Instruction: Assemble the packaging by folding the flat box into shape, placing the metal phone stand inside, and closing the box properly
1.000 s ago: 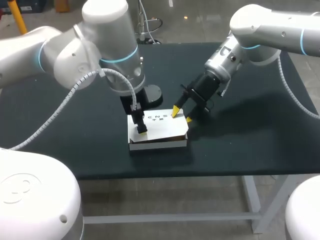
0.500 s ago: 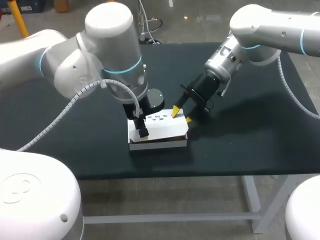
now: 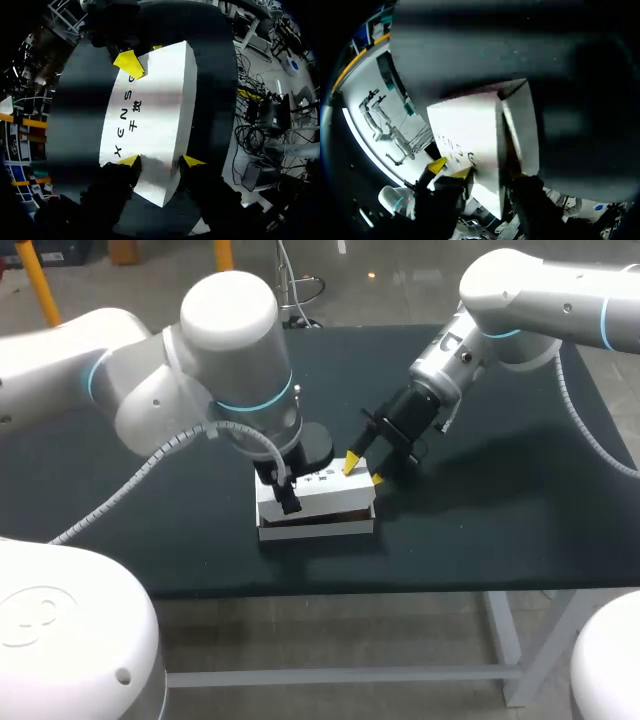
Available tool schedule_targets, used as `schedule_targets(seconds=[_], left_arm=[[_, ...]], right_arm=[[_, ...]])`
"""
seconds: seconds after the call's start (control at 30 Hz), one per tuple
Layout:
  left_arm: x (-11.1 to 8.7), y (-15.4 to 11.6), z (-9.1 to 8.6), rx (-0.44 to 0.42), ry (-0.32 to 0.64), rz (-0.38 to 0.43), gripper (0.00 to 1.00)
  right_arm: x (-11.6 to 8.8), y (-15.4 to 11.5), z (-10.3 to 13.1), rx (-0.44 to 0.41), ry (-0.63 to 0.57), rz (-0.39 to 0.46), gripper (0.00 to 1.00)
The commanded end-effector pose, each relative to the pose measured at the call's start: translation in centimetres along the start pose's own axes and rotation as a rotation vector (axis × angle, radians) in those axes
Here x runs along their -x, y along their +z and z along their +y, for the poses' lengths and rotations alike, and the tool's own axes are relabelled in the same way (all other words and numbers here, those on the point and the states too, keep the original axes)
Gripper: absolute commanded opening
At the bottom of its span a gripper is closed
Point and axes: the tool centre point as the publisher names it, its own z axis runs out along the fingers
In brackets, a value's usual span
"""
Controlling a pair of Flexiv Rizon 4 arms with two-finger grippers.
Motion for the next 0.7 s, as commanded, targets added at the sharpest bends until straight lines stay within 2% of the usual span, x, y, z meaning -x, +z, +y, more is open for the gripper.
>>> schedule_targets(seconds=[0.03,0.43,0.7], left_arm=[[-0.24,0.07,-0.08,0.003,0.001,-0.029,0.44],[-0.38,0.41,-0.39,0.02,0.028,-0.087,0.39],[-0.57,0.59,-0.4,0.029,0.037,-0.103,0.38]], right_arm=[[0.05,0.02,-0.05,0.0,0.0,-0.001,0.44],[0.05,0.02,-0.05,0.0,0.0,-0.001,0.44],[0.07,0.05,-0.21,0.004,-0.001,-0.002,0.4]])
